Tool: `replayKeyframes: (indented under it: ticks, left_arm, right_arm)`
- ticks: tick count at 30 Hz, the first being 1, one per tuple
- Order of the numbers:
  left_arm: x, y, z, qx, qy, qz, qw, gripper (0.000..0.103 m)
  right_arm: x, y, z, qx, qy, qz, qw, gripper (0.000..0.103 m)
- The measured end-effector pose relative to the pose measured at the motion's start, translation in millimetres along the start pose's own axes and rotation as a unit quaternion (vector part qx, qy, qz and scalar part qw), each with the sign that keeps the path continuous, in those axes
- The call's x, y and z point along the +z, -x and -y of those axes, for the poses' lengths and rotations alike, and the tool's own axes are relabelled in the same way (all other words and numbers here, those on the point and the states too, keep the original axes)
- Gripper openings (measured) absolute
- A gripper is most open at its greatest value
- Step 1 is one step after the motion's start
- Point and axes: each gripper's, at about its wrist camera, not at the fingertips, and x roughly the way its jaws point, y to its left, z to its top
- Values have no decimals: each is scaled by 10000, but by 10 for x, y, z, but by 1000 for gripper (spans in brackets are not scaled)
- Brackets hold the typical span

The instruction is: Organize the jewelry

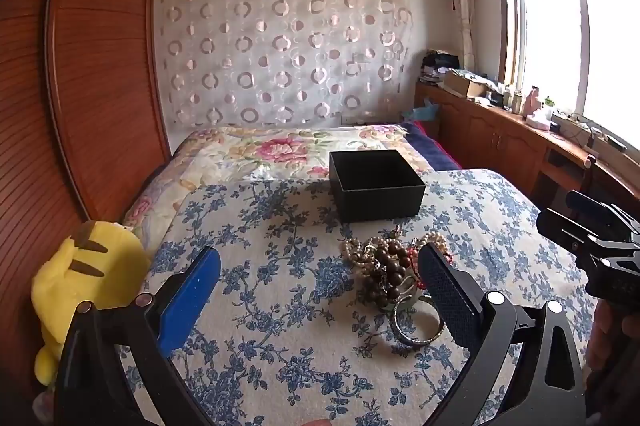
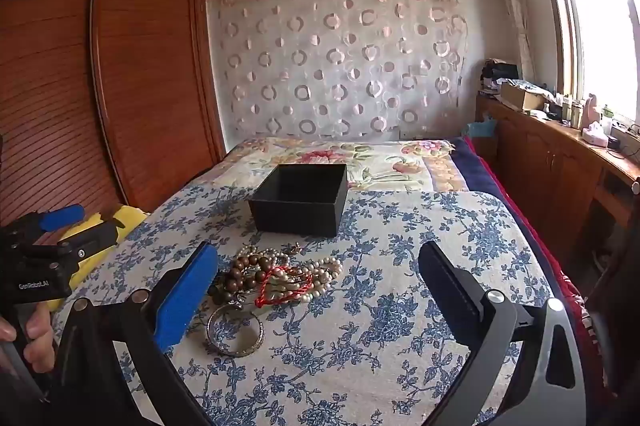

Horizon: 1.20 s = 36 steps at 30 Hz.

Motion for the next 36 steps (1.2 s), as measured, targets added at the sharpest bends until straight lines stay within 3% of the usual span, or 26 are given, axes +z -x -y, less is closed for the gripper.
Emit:
replayKeyframes:
  ticks: [36]
  left_arm:
    - [70, 30, 68, -31, 32, 62, 10000, 95]
  right_arm:
    - [4, 26, -12, 24, -19, 12, 10000, 101]
